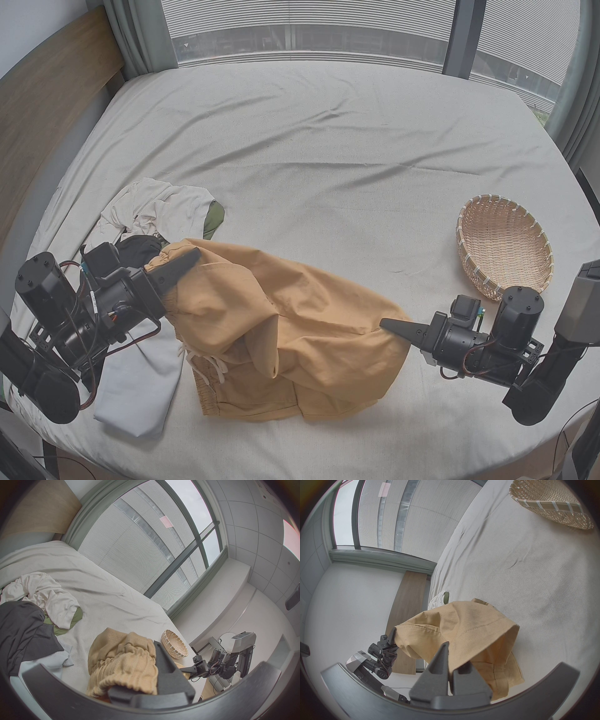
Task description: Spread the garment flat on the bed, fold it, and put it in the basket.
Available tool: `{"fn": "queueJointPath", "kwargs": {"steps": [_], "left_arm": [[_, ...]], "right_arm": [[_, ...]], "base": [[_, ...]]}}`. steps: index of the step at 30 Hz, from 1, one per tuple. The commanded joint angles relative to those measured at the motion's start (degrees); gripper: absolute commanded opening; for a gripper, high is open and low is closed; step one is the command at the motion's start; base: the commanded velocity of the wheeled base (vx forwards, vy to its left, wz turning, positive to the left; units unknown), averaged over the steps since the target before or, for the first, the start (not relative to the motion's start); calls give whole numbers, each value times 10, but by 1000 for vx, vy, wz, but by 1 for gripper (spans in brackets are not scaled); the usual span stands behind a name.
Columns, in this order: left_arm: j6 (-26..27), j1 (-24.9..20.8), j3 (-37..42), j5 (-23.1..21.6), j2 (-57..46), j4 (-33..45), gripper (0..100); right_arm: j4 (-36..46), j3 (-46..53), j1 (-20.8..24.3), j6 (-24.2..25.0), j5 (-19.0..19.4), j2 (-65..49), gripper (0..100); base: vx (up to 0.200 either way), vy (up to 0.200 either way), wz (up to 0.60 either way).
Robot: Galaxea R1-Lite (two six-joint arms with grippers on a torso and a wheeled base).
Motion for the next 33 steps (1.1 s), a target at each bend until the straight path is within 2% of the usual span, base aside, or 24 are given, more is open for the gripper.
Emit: {"fn": "queueJointPath", "kwargs": {"steps": [1, 12, 22, 26, 27, 33], "left_arm": [[1, 0, 1, 0, 0, 0, 0], [0, 0, 9, 0, -11, 0, 0], [0, -1, 8, 0, -12, 0, 0], [0, 0, 9, 0, -13, 0, 0], [0, 0, 9, 0, -13, 0, 0], [0, -1, 9, 0, -14, 0, 0]], "right_arm": [[0, -2, 5, -7, 18, 14, 100], [-1, -55, 30, -11, 16, 76, 100], [-1, -75, 37, -11, 16, 86, 100], [-1, -77, 40, -11, 5, 87, 100], [-1, -78, 40, -13, -1, 87, 0], [-1, -80, 40, -30, -6, 101, 0]], "base": [[0, 0, 0], [0, 0, 0], [0, 0, 0], [0, 0, 0], [0, 0, 0], [0, 0, 0]]}}
